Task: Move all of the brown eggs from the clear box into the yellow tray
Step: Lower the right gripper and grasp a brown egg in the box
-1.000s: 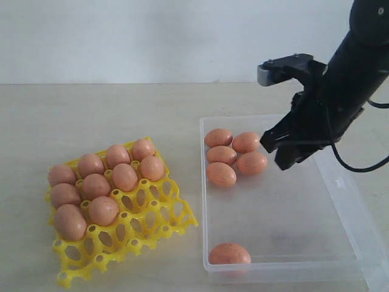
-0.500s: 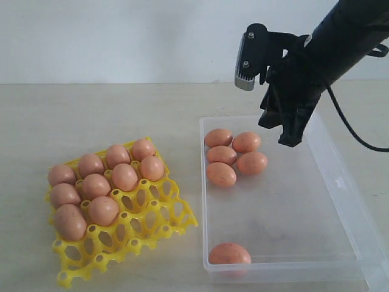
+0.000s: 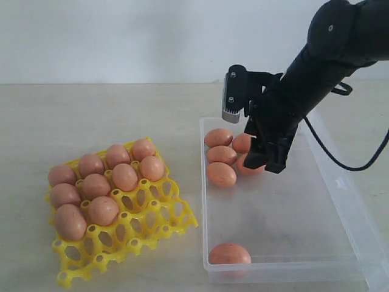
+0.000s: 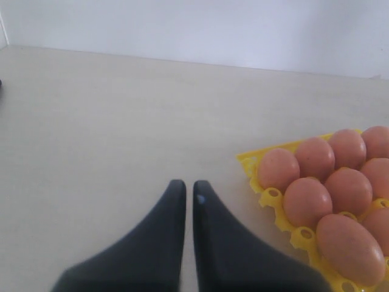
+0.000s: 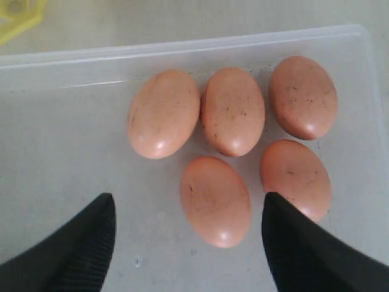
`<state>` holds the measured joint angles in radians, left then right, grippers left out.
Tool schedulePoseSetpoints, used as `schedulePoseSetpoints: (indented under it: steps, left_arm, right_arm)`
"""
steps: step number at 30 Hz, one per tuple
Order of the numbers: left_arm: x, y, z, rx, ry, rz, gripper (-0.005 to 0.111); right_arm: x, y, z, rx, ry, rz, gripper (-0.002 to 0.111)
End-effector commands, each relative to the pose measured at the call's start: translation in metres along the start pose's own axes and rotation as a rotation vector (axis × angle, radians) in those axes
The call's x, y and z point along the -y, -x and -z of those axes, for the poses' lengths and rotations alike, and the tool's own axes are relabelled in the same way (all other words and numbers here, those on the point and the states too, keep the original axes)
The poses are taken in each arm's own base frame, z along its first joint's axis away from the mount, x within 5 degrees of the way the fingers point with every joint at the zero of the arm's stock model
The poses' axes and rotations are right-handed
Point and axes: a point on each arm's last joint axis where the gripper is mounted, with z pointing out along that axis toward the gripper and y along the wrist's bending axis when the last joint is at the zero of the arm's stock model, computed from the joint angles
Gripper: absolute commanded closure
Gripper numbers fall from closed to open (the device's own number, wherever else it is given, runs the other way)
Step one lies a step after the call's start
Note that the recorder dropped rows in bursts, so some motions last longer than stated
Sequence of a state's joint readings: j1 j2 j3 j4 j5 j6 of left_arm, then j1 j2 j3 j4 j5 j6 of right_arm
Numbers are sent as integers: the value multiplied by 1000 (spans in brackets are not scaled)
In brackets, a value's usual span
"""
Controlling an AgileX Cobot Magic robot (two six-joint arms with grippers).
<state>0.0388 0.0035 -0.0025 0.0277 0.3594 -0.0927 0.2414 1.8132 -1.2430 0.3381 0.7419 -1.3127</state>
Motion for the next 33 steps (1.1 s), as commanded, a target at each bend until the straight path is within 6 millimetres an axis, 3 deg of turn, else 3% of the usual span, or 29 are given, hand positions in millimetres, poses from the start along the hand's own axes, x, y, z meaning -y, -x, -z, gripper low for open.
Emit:
schedulePoseSetpoints:
  steps: [1,6,12,18,33]
  left_arm:
    - [0,0,0,5,2,-2,103]
    - [0,0,0,5,2,-2,103]
    - [0,0,0,5,2,-2,103]
    - [0,0,0,5,2,-2,103]
    - [0,0,0,5,2,-2,103]
  right_arm:
    - [3,-3,-17,-10,1,45,47]
    - [7,-8,-30,-30,-19,132,47]
    - [14,-8,-39,-23,-88,133,47]
    - [12,-14,-55,-43,-45,124,47]
    - [9,-19,-69,-59,-12,110,47]
